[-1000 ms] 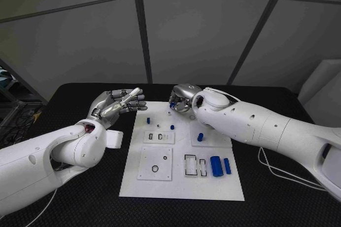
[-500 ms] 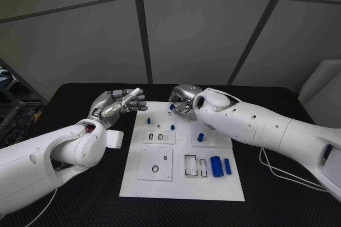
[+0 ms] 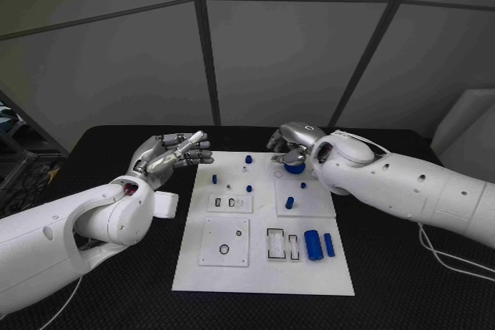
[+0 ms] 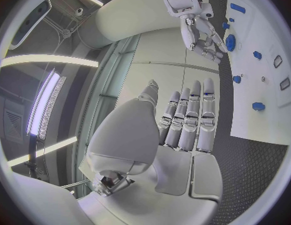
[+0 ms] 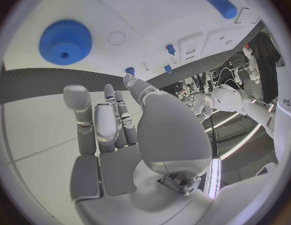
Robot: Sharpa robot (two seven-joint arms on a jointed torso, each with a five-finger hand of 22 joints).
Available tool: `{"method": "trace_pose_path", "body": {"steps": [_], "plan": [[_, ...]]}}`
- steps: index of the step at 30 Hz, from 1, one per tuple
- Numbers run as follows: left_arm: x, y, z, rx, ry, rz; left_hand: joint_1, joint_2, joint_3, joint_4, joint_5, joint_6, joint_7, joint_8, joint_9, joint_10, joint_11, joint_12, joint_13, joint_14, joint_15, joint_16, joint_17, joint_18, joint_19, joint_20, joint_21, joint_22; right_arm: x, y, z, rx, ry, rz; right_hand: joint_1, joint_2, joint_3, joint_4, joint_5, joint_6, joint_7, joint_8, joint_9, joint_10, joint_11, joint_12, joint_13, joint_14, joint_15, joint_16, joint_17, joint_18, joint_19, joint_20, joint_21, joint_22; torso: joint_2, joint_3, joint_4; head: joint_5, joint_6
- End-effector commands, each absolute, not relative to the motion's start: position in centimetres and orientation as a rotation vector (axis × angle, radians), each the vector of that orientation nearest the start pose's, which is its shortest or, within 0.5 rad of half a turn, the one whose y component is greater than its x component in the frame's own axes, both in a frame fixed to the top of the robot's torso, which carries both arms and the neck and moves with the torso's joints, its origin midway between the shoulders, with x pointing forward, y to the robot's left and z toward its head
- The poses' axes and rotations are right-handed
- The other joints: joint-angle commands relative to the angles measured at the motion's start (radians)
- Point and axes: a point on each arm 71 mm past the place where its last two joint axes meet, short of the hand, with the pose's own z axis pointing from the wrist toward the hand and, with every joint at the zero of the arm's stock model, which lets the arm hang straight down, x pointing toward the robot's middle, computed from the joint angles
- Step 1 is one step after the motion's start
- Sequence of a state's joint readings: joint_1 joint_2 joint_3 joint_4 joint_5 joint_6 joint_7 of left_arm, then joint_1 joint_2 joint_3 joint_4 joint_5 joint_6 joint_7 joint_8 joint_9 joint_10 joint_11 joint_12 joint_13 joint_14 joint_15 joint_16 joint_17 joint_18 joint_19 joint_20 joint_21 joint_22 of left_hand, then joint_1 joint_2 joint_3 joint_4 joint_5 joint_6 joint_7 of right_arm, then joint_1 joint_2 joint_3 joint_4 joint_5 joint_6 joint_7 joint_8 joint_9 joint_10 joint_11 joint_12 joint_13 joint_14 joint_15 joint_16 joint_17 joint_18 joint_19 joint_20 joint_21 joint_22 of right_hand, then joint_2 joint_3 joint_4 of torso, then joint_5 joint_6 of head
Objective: Assemble the parts on the task board
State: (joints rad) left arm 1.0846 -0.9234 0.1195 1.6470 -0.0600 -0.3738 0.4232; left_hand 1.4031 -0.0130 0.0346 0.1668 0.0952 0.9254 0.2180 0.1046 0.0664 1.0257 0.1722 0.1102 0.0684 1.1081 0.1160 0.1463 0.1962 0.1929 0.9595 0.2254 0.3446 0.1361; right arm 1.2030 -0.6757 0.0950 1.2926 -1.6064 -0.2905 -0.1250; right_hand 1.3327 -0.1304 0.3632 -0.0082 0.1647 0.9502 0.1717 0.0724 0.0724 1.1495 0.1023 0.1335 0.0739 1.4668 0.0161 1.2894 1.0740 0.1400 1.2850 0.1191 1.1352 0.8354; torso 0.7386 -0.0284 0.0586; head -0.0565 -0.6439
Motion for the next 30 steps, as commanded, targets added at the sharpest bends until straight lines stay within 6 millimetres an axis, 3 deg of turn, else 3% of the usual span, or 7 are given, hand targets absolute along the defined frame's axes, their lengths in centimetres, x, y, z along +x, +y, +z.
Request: {"method": "trace_pose_path", "body": {"steps": [1,5,7,9,10,13,30], "plan": [[46.9,21.9,-15.9,-1.090,1.303,-1.607,-0.005,0.001,0.001,-0.007,-0.001,-0.003,0.004,-0.003,-0.002,-0.006,-0.002,-0.005,-0.001,0.001,0.002,-0.004,0.001,-0.010,0.008,-0.003,-0.006,-0.001,53.9,-20.3,-14.8,-0.040,1.600,0.562,0.006,-0.007,-0.008,-0.005,0.011,0.008,-0.009,0.007,0.002,0.141,-0.030,0.079,0.038,0.039,-0.021,0.034,0.049,-0.018,0.033,-0.011,0.045,0.068,-0.003,0.0045,-0.0124,-0.001,0.003],[47.0,22.0,-16.0,-1.091,1.303,-1.605,-0.005,0.001,0.002,-0.007,-0.001,-0.004,0.004,-0.004,-0.002,-0.006,-0.002,-0.005,-0.001,0.001,0.002,-0.005,0.002,-0.010,0.008,-0.003,-0.007,-0.001,53.5,-22.2,-15.0,0.008,1.660,0.541,0.001,-0.035,-0.052,0.001,0.026,0.002,-0.031,0.017,0.003,0.244,-0.056,0.200,0.117,0.047,-0.046,0.067,0.096,-0.029,0.060,-0.038,0.085,0.126,-0.004,0.0077,-0.0209,-0.001,0.008],[47.0,22.0,-16.0,-1.092,1.304,-1.605,-0.006,0.001,0.002,-0.007,-0.001,-0.004,0.004,-0.004,-0.002,-0.006,-0.002,-0.006,-0.001,0.001,0.002,-0.005,0.002,-0.010,0.008,-0.003,-0.007,-0.001,53.4,-23.0,-15.1,0.027,1.684,0.525,0.011,-0.042,-0.115,0.019,0.046,-0.015,-0.048,0.030,0.005,0.224,-0.060,0.521,0.440,0.055,-0.050,0.108,0.155,-0.038,0.084,-0.059,0.125,0.185,-0.004,0.0087,-0.0237,-0.003,0.008],[47.1,22.0,-16.0,-1.092,1.305,-1.607,-0.006,0.001,0.002,-0.007,-0.001,-0.004,0.004,-0.004,-0.002,-0.006,-0.002,-0.006,-0.001,0.001,0.002,-0.005,0.002,-0.010,0.008,-0.003,-0.007,-0.001,53.4,-23.5,-15.2,0.043,1.708,0.507,0.007,-0.023,-0.160,0.054,0.046,-0.036,-0.034,0.040,0.005,0.229,-0.049,0.866,0.806,0.061,-0.059,0.144,0.215,-0.052,0.096,-0.038,0.152,0.229,-0.004,0.0100,-0.0254,-0.003,0.006],[47.1,21.9,-16.0,-1.092,1.306,-1.608,-0.006,0.001,0.002,-0.007,-0.001,-0.004,0.004,-0.004,-0.002,-0.006,-0.002,-0.006,-0.001,0.001,0.002,-0.005,0.002,-0.010,0.008,-0.003,-0.007,-0.001,53.5,-23.7,-15.3,0.051,1.719,0.496,0.009,-0.020,-0.176,0.067,0.043,-0.046,-0.030,0.044,0.004,0.236,-0.047,0.988,0.944,0.064,-0.044,0.159,0.243,-0.051,0.102,-0.042,0.166,0.250,-0.004,0.0107,-0.0260,-0.001,0.005],[47.1,21.9,-16.1,-1.092,1.308,-1.609,-0.006,0.001,0.002,-0.007,-0.001,-0.004,0.004,-0.004,-0.002,-0.006,-0.002,-0.006,-0.001,0.001,0.002,-0.005,0.002,-0.010,0.008,-0.003,-0.007,-0.001,53.8,-23.9,-15.6,0.057,1.743,0.472,0.034,-0.015,-0.227,0.109,0.042,-0.085,-0.017,0.064,0.004,0.247,-0.034,1.190,1.172,0.068,-0.029,0.187,0.289,-0.057,0.111,-0.030,0.195,0.293,-0.003,0.0100,-0.0237,-0.003,0.007],[47.3,21.5,-16.2,-1.095,1.315,-1.613,-0.006,0.002,0.002,-0.008,-0.001,-0.005,0.005,-0.005,-0.002,-0.007,-0.002,-0.007,-0.001,0.001,0.003,-0.007,0.002,-0.011,0.008,-0.002,-0.007,-0.002,55.2,-22.3,-16.6,0.074,1.800,0.422,0.054,0.013,-0.254,0.161,0.045,-0.114,-0.005,0.093,0.004,0.268,-0.026,1.259,1.261,0.073,-0.020,0.209,0.330,-0.070,0.137,-0.022,0.242,0.370,-0.002,0.0087,-0.0195,-0.014,-0.008]]}}
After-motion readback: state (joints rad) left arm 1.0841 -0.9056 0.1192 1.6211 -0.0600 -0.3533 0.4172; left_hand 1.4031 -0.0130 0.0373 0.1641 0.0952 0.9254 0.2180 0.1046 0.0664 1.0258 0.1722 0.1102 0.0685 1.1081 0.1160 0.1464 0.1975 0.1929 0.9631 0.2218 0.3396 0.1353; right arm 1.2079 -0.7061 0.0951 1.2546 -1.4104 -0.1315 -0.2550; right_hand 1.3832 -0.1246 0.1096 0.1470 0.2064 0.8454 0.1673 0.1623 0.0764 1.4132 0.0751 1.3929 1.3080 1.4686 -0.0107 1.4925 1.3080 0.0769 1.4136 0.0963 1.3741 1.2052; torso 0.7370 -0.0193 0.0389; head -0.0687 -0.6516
